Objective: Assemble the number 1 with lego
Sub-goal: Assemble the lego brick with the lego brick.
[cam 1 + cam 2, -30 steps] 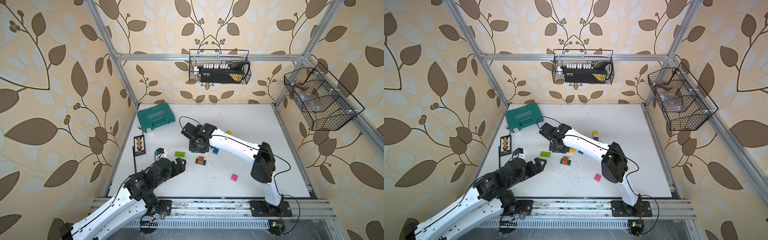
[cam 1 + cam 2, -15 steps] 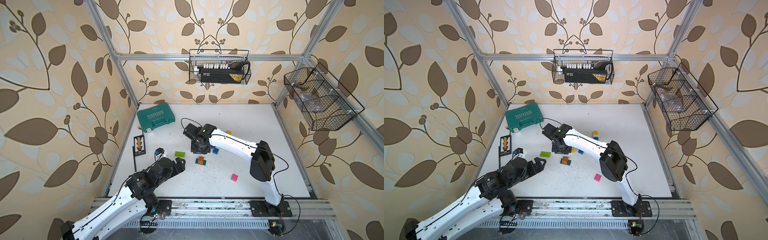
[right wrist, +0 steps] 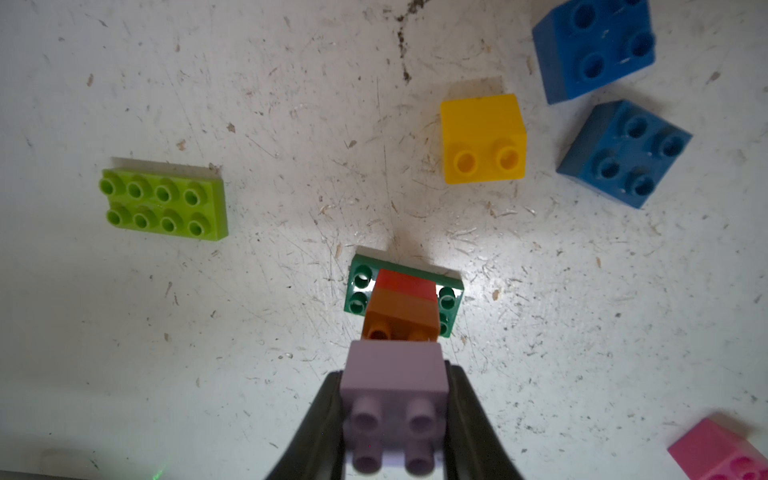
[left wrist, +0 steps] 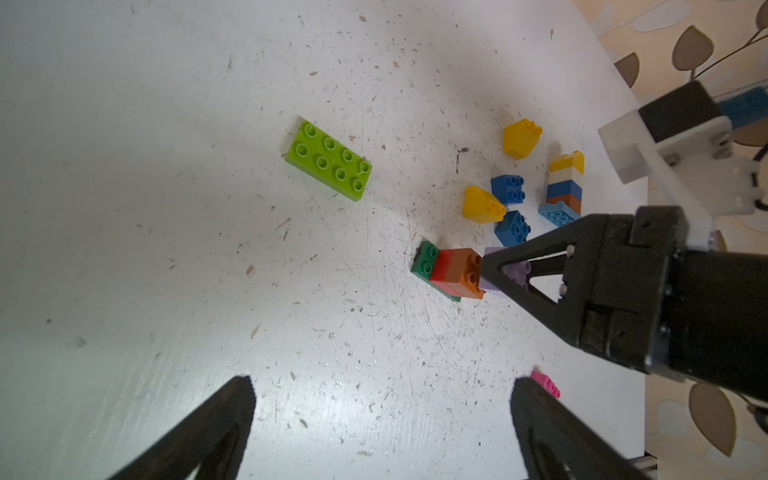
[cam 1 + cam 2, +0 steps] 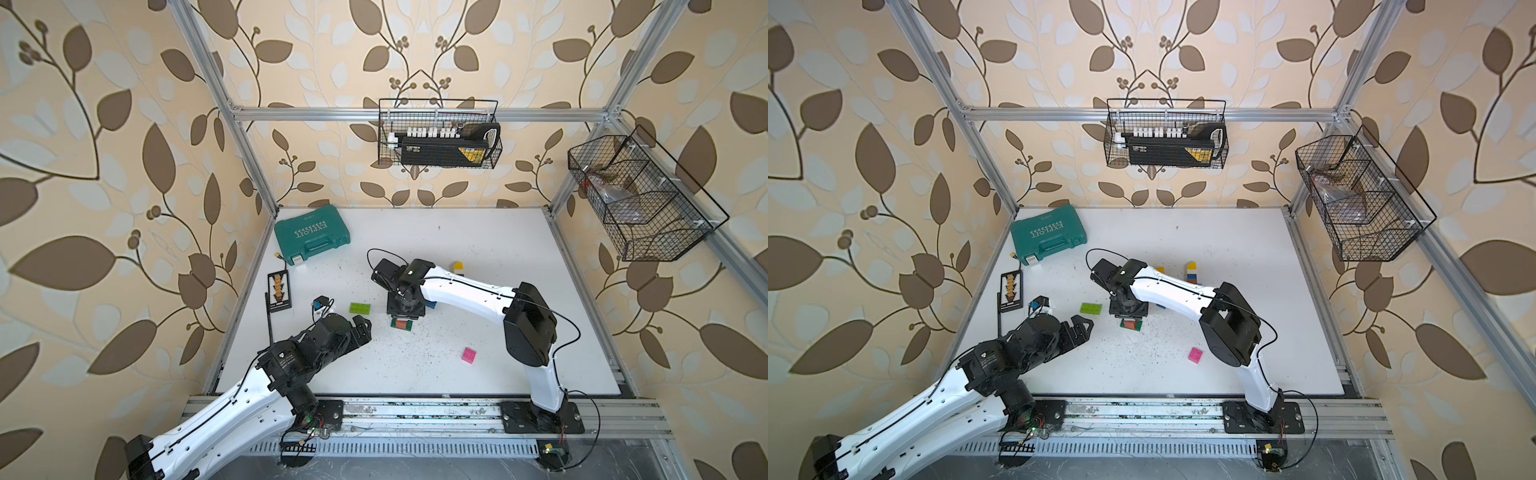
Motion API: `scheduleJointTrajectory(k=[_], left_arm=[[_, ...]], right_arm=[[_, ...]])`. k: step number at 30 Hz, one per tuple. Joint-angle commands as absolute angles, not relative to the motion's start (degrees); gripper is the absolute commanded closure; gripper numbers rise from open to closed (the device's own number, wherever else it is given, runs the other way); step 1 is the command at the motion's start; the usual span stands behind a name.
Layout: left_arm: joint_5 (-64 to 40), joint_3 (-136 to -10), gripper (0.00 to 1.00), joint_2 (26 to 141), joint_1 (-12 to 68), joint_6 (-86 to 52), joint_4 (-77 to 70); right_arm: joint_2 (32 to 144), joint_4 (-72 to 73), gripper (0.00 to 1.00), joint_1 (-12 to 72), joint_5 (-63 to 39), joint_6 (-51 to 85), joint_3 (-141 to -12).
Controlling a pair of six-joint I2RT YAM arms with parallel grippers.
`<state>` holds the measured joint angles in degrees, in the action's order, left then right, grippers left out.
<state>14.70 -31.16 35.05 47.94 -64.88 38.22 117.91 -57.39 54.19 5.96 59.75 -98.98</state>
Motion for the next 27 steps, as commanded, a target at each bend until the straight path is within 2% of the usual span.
scheduleJointTrajectory(k=[1, 27], left_arm=[[15.29, -32.26, 0.01, 34.54, 47.46, -65.48, 38.75], [15.29, -30.21, 0.01, 28.78, 47.46, -65.92, 39.05]], right_arm=[[117.72, -57.15, 0.88, 54.94, 6.37, 61.92, -98.17], [123.38, -59.32, 0.87, 54.95, 7.56, 66.44, -99.64]])
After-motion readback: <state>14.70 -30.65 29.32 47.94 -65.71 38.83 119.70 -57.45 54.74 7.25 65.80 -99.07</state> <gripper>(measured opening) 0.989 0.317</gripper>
